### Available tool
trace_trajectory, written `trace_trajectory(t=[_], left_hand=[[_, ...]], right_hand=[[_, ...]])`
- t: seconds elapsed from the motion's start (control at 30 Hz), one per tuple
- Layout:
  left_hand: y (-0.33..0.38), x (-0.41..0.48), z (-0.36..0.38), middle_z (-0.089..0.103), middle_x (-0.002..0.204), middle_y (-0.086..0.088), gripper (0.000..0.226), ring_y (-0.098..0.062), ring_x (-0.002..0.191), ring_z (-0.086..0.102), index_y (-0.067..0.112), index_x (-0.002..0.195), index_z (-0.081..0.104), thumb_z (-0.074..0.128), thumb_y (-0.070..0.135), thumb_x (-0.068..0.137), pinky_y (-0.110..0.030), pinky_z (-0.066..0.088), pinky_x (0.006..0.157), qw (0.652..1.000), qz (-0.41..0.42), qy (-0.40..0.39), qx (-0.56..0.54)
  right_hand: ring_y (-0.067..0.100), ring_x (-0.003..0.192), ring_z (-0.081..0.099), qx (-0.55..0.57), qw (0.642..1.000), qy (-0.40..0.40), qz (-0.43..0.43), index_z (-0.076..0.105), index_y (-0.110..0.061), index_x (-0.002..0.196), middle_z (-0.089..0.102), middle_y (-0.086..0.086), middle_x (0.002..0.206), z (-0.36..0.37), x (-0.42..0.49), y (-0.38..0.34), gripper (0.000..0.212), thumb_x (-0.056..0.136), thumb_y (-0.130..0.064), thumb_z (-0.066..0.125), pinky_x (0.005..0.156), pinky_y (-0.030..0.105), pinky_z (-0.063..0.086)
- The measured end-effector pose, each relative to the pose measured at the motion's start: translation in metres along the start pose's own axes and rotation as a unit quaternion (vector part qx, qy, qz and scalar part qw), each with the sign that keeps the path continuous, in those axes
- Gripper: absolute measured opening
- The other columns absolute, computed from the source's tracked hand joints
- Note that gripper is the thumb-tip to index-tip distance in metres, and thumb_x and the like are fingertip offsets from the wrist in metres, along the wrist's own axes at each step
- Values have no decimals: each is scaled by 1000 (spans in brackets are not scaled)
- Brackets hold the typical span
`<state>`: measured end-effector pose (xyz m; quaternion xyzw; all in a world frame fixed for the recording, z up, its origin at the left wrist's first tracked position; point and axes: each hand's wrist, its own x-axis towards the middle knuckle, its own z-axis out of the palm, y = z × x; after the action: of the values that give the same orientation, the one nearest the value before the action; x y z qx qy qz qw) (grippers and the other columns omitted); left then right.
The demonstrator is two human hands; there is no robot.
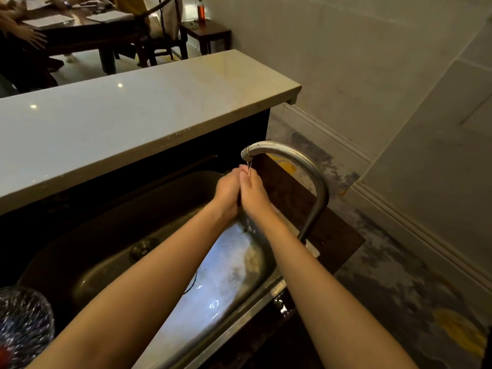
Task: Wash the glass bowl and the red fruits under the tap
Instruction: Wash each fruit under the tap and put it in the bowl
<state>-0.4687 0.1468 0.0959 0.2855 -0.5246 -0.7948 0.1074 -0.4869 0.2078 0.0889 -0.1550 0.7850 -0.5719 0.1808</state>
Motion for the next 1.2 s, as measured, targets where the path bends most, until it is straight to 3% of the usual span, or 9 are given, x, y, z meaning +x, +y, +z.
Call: trace_trajectory(t=[0.13,0.33,0.47,0.6,0.67,0.83,0.97,1.07,1.2], left_hand=[[-6,-6,14,61,94,-11,26,-21,94,58,4,104,58,38,19,98,-33,47,85,999,-21,-40,2],[7,-3,6,55,75,-3,31,-14,75,56,15,77,54,34,25,99,-27,47,74,1000,-1,11,-18],[-6,-13,13,58,88,-8,24,-19,91,57,12,91,56,35,20,98,-36,47,87,1000,-12,-26,-2],[2,-4,2,56,72,-1,28,-11,69,56,15,77,56,39,25,98,-24,47,64,999,-12,23,-20],[3,-1,-2,58,69,-3,30,-13,68,58,12,76,58,41,24,97,-24,49,64,997,-22,26,-68],[-6,-8,12,53,69,-4,23,-14,65,52,8,88,57,46,27,94,-23,42,50,998,-28,-46,23],[-6,-3,2,47,73,-11,16,-15,52,47,6,92,49,58,19,88,-23,36,41,994,-55,-91,13],[-7,1,0,49,82,-14,32,-13,50,45,8,110,42,62,12,84,-16,30,32,997,-59,-52,27],[-8,3,2,53,81,-12,22,-15,42,51,13,102,45,48,33,91,-15,29,28,995,-88,-46,-7]], right_hand=[[30,108,58,105,988,79,86,64,-9,108,64,16,113,-9,16,-2,31,96,-20,38,96,41,47],[25,109,53,-2,999,26,-29,53,-11,116,53,13,122,7,8,3,34,99,-31,32,91,36,43],[28,97,60,93,988,95,81,63,-9,104,64,9,97,-5,20,5,30,94,-21,38,79,33,47],[24,102,55,-15,998,53,-21,56,-10,110,58,13,113,14,10,6,31,98,-27,33,84,32,44],[25,106,54,-28,997,39,-56,53,-11,113,54,15,119,14,4,8,33,99,-30,31,86,31,42],[27,104,59,-21,995,66,72,60,-18,118,62,15,116,-25,8,9,44,96,-42,30,93,40,46],[25,98,59,-175,981,17,85,58,-20,117,64,9,107,-33,-22,12,50,97,-48,21,78,34,42],[30,104,55,-383,923,37,28,58,-8,111,61,12,110,-39,-51,28,36,98,-31,34,81,41,44],[30,108,56,-451,889,36,74,52,-3,121,47,14,127,-32,-66,40,28,96,-8,40,86,38,46]])
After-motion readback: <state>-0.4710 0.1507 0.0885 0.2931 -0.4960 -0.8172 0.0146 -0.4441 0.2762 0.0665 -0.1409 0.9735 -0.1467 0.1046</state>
